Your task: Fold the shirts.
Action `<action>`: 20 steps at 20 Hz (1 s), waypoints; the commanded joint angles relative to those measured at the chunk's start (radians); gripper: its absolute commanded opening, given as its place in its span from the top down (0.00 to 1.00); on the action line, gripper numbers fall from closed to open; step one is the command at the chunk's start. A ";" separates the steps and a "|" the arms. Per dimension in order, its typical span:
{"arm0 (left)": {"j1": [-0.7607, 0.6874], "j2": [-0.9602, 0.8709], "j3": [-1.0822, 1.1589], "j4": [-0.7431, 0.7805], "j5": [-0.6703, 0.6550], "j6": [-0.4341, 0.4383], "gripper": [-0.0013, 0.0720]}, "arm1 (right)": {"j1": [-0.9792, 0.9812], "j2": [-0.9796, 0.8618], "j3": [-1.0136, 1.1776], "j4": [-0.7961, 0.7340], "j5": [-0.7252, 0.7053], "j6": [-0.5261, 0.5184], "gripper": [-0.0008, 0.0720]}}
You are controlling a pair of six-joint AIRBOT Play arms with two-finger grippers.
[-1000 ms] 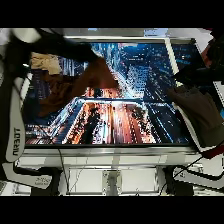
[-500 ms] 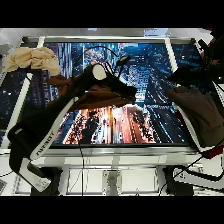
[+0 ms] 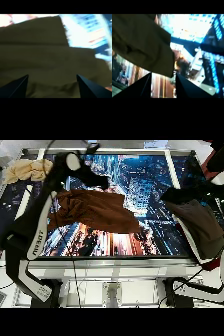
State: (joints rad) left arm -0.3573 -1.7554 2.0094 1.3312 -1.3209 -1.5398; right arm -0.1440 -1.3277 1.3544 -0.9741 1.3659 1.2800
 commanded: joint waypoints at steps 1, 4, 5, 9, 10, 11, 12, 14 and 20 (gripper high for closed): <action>0.136 -0.001 -0.038 0.130 -0.200 -0.003 0.02 | 0.108 -0.004 -0.191 -0.010 -0.125 0.002 0.33; 0.215 -0.001 -0.082 0.136 -0.255 0.107 0.02 | 0.171 -0.031 -0.372 0.003 -0.248 0.034 0.30; 0.236 -0.002 -0.084 0.133 -0.260 0.140 0.02 | 0.177 -0.041 -0.417 0.021 -0.261 0.042 0.30; 0.299 -0.003 -0.084 0.123 -0.218 0.160 0.02 | 0.175 -0.044 -0.572 0.168 -0.277 0.058 0.30; 0.309 -0.003 -0.084 0.122 -0.212 0.160 0.02 | 0.177 -0.044 -0.610 0.227 -0.296 0.058 0.30; 0.318 -0.006 -0.084 0.120 -0.210 0.161 0.02 | 0.177 -0.044 -0.645 0.290 -0.325 0.057 0.30; 0.328 -0.010 -0.085 0.109 -0.211 0.161 0.02 | 0.177 -0.044 -0.681 0.359 -0.367 0.054 0.30; 0.346 -0.017 -0.090 0.097 -0.212 0.161 0.02 | 0.177 -0.044 -0.734 0.459 -0.460 0.054 0.30; 0.364 -0.036 -0.090 0.098 -0.206 0.161 0.02 | 0.220 -0.045 -0.768 0.686 -0.692 0.056 0.36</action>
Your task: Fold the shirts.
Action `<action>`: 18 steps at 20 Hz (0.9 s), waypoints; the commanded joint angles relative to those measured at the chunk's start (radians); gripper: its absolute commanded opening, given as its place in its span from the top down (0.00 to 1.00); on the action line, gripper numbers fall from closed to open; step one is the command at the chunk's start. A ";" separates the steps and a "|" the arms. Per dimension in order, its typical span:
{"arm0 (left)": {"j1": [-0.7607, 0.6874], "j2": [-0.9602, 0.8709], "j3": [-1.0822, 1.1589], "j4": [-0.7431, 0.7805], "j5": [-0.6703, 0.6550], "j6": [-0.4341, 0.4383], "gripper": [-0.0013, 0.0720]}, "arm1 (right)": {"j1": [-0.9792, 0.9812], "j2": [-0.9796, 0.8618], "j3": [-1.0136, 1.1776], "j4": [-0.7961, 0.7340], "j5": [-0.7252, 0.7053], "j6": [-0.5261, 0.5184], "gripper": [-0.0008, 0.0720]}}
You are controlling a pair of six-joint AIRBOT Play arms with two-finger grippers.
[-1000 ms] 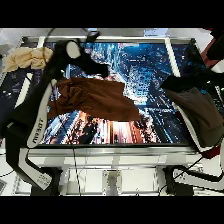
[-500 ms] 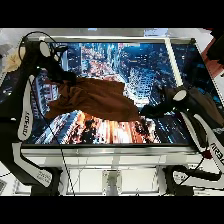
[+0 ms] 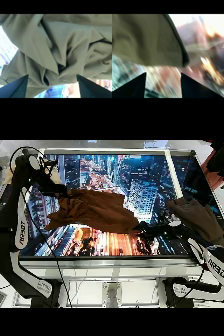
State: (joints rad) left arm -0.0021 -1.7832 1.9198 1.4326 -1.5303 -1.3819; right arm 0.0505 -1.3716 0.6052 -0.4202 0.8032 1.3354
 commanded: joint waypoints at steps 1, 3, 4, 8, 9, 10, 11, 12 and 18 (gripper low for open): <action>0.009 -0.010 0.000 -0.005 0.004 0.002 0.02 | 0.046 -0.001 -0.019 0.156 -0.152 0.000 0.47; 0.009 -0.013 0.000 -0.005 0.003 0.002 0.02 | 0.077 -0.001 -0.019 0.171 -0.166 0.000 0.58; 0.009 -0.014 0.000 -0.005 0.003 0.002 0.02 | 0.084 0.000 -0.019 0.170 -0.164 -0.001 0.84; 0.030 -0.032 0.000 -0.061 0.006 0.009 0.02 | 0.087 0.003 -0.006 0.208 -0.160 -0.086 0.95; 0.042 -0.041 -0.001 -0.095 0.000 0.046 0.02 | 0.087 0.003 0.003 0.231 -0.152 -0.111 0.95; 0.053 -0.050 -0.006 -0.115 -0.007 0.085 0.02 | 0.087 0.003 0.015 0.247 -0.146 -0.129 0.95; 0.064 -0.055 -0.022 -0.124 -0.007 0.120 0.02 | 0.087 0.003 0.030 0.259 -0.139 -0.150 0.95; 0.078 -0.061 -0.041 -0.128 -0.010 0.143 0.02 | 0.087 0.003 0.045 0.264 -0.137 -0.159 0.95; 0.153 -0.122 -0.133 -0.187 -0.030 0.180 0.02 | 0.087 0.003 0.102 0.264 -0.129 -0.175 0.95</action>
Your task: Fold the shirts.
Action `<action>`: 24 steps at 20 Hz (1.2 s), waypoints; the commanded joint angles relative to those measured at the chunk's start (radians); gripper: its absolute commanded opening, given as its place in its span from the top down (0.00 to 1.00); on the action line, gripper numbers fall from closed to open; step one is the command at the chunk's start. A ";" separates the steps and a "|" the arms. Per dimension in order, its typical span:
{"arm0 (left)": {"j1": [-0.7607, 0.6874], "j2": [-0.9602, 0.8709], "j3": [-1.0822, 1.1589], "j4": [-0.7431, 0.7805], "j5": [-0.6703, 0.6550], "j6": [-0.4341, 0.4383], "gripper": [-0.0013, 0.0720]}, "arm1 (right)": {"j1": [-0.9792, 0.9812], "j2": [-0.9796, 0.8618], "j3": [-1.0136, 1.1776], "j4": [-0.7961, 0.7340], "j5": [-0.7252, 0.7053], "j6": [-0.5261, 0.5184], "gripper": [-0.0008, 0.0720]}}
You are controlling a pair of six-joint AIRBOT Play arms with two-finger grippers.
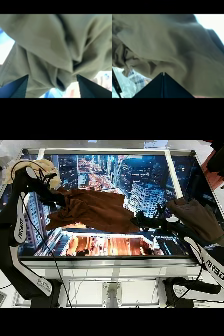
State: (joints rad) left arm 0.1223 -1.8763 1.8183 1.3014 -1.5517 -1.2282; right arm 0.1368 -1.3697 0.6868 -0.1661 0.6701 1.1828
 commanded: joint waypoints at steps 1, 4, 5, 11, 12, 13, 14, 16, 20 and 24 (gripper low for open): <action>0.031 -0.042 -0.031 -0.088 -0.006 0.034 0.02 | 0.001 0.001 0.020 0.007 0.006 -0.030 0.95; 0.029 -0.063 -0.031 -0.157 -0.001 0.062 0.02 | 0.001 0.001 0.019 -0.002 0.066 -0.035 0.83; 0.029 -0.063 -0.031 -0.156 -0.004 0.063 0.03 | 0.001 0.001 0.019 -0.001 0.083 -0.045 0.72; 0.030 -0.064 -0.031 -0.157 -0.055 0.075 0.97 | 0.000 0.001 0.019 -0.006 0.146 -0.068 0.69; 0.030 -0.063 -0.031 -0.157 -0.061 0.074 0.97 | 0.000 0.001 0.019 -0.029 0.160 -0.092 0.69; 0.030 -0.063 -0.031 -0.157 -0.066 0.073 0.97 | 0.000 0.001 0.019 -0.083 0.162 -0.095 0.69; 0.030 -0.063 -0.031 -0.157 -0.071 0.073 0.97 | 0.001 0.001 0.015 -0.158 0.158 -0.070 0.69; 0.030 -0.063 -0.031 -0.157 -0.074 0.072 0.97 | 0.003 0.001 -0.017 -0.239 0.155 0.069 0.69; 0.030 -0.063 -0.031 -0.157 -0.073 0.073 0.97 | 0.066 0.001 -0.122 -0.084 0.126 0.126 0.49; 0.030 -0.063 -0.031 -0.157 -0.074 0.072 0.97 | 0.154 0.001 -0.130 -0.042 -0.077 0.145 0.44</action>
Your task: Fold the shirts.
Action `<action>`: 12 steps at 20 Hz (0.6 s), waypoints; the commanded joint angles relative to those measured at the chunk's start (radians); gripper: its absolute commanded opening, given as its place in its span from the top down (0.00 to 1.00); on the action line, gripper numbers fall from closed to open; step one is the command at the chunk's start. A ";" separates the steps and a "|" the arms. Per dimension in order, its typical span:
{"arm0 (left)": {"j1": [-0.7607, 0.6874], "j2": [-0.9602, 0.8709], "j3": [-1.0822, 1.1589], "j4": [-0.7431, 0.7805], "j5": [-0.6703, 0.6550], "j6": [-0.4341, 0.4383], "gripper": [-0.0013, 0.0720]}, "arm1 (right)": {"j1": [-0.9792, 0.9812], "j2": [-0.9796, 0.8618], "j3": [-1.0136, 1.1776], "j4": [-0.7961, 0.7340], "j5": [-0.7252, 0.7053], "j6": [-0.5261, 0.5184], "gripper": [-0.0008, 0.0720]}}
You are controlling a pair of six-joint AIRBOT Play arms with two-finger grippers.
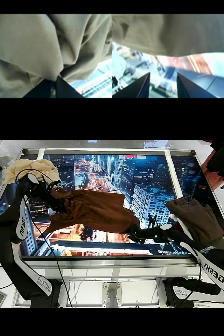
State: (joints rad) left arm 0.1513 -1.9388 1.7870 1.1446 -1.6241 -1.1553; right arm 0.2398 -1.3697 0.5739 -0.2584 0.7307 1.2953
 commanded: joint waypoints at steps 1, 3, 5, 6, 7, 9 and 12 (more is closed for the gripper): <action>0.001 -0.001 0.000 0.000 -0.002 0.000 0.97 | 0.056 0.001 -0.018 0.080 -0.194 0.048 0.45; 0.001 -0.001 0.000 0.000 -0.001 0.000 0.97 | 0.057 0.001 -0.017 0.124 -0.277 0.065 0.47; 0.001 -0.001 0.000 0.000 -0.001 0.000 0.97 | 0.057 0.001 -0.017 0.127 -0.344 0.126 0.47; 0.001 -0.001 0.000 0.000 -0.001 0.000 0.97 | 0.057 0.001 -0.017 0.130 -0.376 0.146 0.57; 0.001 -0.001 0.000 0.000 -0.001 0.000 0.97 | 0.057 0.001 -0.017 0.141 -0.395 0.153 0.72; 0.001 -0.001 0.002 -0.002 -0.001 -0.001 0.97 | 0.057 0.001 -0.017 0.167 -0.426 0.145 0.80; 0.001 0.000 0.041 -0.022 0.010 -0.062 0.97 | 0.057 0.017 0.003 0.168 -0.481 0.006 0.95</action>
State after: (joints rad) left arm 0.1513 -1.9392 1.8019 1.1397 -1.6238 -1.1755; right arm 0.2955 -1.3647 0.5629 -0.1093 0.3172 1.3975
